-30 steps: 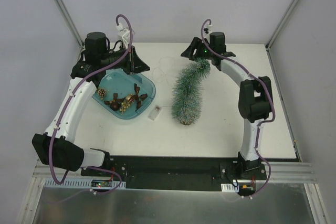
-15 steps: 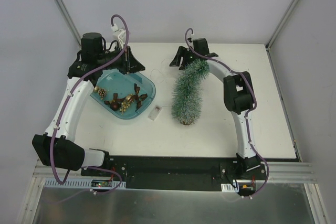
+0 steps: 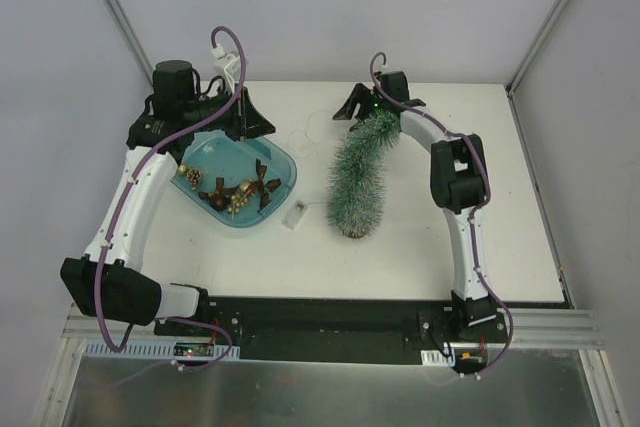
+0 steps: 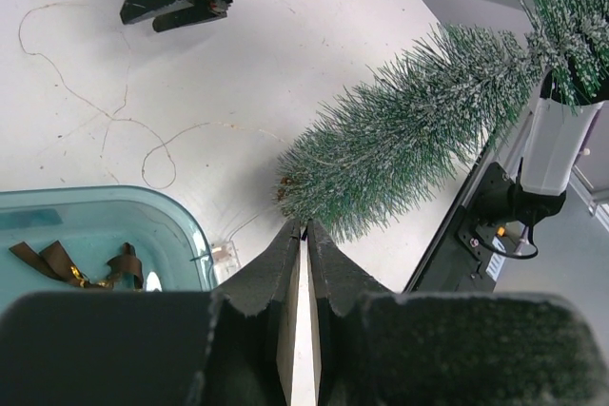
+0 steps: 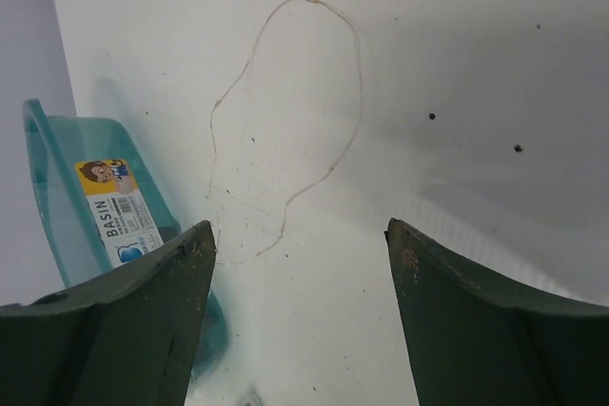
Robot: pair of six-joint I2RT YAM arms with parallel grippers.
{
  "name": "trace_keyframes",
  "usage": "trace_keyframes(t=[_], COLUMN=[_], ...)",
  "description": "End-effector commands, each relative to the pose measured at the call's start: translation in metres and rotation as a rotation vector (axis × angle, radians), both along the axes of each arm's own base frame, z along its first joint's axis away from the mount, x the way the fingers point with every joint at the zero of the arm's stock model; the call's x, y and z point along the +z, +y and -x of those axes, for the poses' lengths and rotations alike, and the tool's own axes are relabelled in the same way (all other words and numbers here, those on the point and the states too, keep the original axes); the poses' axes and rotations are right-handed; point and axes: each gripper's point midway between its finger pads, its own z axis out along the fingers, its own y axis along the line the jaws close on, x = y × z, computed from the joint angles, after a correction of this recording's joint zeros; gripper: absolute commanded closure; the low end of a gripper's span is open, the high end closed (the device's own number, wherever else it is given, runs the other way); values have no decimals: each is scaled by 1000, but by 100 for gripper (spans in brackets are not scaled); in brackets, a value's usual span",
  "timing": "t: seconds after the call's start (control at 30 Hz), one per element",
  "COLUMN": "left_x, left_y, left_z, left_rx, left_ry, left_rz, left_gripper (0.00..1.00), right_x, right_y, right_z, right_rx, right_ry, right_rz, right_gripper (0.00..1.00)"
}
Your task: Decorate the small christmas tree
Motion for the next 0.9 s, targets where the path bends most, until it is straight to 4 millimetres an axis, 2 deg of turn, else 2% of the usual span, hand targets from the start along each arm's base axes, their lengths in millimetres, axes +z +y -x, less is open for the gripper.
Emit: trace_keyframes(t=[0.0,0.1,0.37,0.77,0.87], left_x=[20,19,21,19,18], left_y=[3,4,4,6,6], left_z=[3,2,0,3,4], left_rx=[3,4,4,7,8], left_ry=[-71,-72,-78,-88,-87], left_rz=[-8,-12,-12,-28,-33], left_gripper=[94,94,95,96,96], right_x=[15,15,7,-21,-22], right_y=[23,29,27,45,48], right_z=[-11,-11,-13,-28,-33], right_rx=[-6,-7,-68,-150,-161], right_ry=[17,39,87,130,124], right_rz=[-115,-133,-130,-204,-210], right_gripper=[25,25,25,39,41])
